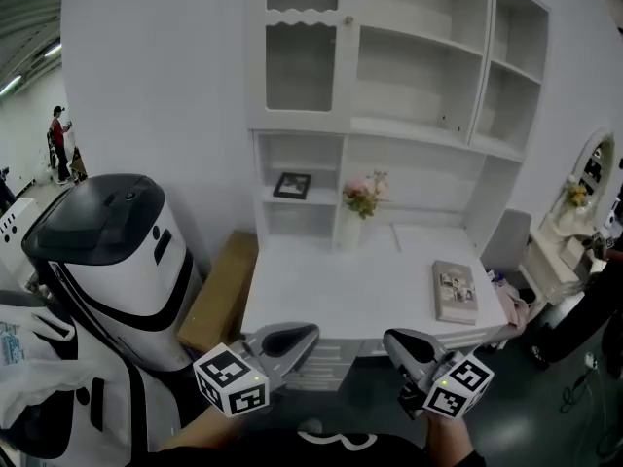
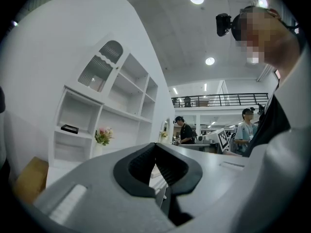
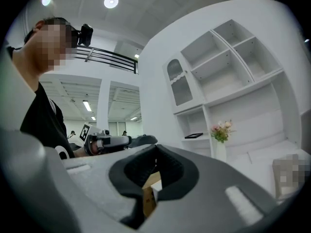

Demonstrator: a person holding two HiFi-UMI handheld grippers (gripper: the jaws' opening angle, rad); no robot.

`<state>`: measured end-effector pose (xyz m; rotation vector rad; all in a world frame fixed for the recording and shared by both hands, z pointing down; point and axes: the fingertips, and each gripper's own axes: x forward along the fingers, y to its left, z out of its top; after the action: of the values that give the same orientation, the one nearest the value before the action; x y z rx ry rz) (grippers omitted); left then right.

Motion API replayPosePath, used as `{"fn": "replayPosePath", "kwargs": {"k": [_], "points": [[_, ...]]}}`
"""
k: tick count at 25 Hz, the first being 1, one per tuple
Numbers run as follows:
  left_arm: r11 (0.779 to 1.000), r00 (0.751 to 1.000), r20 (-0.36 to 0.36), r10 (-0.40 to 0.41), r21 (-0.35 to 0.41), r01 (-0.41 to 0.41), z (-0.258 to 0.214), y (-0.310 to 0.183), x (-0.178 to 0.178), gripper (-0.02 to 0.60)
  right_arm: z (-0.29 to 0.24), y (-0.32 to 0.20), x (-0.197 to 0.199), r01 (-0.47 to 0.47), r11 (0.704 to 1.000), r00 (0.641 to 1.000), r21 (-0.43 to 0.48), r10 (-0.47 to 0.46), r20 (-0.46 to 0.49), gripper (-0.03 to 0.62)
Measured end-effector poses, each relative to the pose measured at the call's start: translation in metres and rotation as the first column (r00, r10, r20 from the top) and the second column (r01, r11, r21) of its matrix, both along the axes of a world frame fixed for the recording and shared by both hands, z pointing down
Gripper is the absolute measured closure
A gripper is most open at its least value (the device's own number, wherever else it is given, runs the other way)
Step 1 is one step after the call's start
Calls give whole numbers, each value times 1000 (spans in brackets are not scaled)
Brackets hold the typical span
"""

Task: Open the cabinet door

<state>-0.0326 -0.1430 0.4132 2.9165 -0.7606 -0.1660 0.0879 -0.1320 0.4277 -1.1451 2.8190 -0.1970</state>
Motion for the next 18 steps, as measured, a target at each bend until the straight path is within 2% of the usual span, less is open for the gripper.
{"fn": "replayPosePath", "kwargs": {"k": [5, 9, 14, 18], "points": [[1000, 1000, 14, 17, -16, -17, -8, -105, 15, 575, -16, -107, 18, -26, 1000, 1000, 3, 26, 11, 599], [1000, 1000, 22, 10, 18, -10, -24, -170, 19, 575, -33, -171, 20, -25, 999, 1000, 32, 25, -1, 599], [994, 999, 34, -22, 107, 18, -51, -226, 17, 575, -60, -220, 33, -39, 995, 996, 88, 46, -78, 599], [982, 999, 15, -46, 186, 42, -77, -253, 21, 577, -85, -235, 49, -50, 985, 990, 163, 71, -124, 599]]}}
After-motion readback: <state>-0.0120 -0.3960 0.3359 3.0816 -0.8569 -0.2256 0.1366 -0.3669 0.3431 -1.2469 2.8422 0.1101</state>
